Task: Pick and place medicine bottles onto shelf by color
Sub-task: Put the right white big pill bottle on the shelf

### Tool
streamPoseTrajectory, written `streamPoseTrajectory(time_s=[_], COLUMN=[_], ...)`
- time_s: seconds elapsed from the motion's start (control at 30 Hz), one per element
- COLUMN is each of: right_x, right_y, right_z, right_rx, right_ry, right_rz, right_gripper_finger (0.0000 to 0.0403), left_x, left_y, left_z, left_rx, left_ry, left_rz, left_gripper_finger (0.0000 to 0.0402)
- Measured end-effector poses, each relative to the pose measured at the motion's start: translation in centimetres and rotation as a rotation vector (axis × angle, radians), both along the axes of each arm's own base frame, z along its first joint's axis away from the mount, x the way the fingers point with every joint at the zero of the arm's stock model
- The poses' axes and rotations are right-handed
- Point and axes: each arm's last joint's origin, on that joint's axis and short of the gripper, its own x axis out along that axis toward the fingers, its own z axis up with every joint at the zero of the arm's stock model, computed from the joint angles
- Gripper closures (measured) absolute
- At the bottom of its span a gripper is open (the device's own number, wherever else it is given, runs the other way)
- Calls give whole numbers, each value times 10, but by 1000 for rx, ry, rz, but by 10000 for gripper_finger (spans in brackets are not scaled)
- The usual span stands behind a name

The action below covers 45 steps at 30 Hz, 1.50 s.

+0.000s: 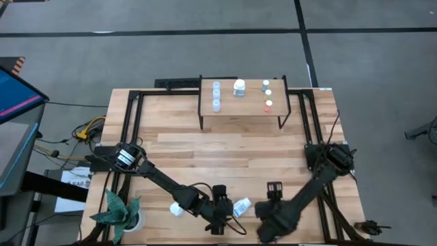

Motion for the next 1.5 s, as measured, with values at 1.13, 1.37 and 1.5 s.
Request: streamPoseTrajectory(time_s=[1.13,1.37,1.5], right_x=[-72,-45,-38], right_y=[-99,-100,-99], right_z=[-30,-55,-72], right_rx=[487,555,541], right_ry=[-896,-860,-820], right_rz=[-193,-193,-190], right_gripper_finger=[295,310,316], left_x=[-3,-3,-2], left_y=[-1,1,1], left_z=[-1,-1,0], left_rx=[-16,10,0], left_ry=[26,6,-3], left_rz=[29,103,115], left_gripper_finger=[155,155,155])
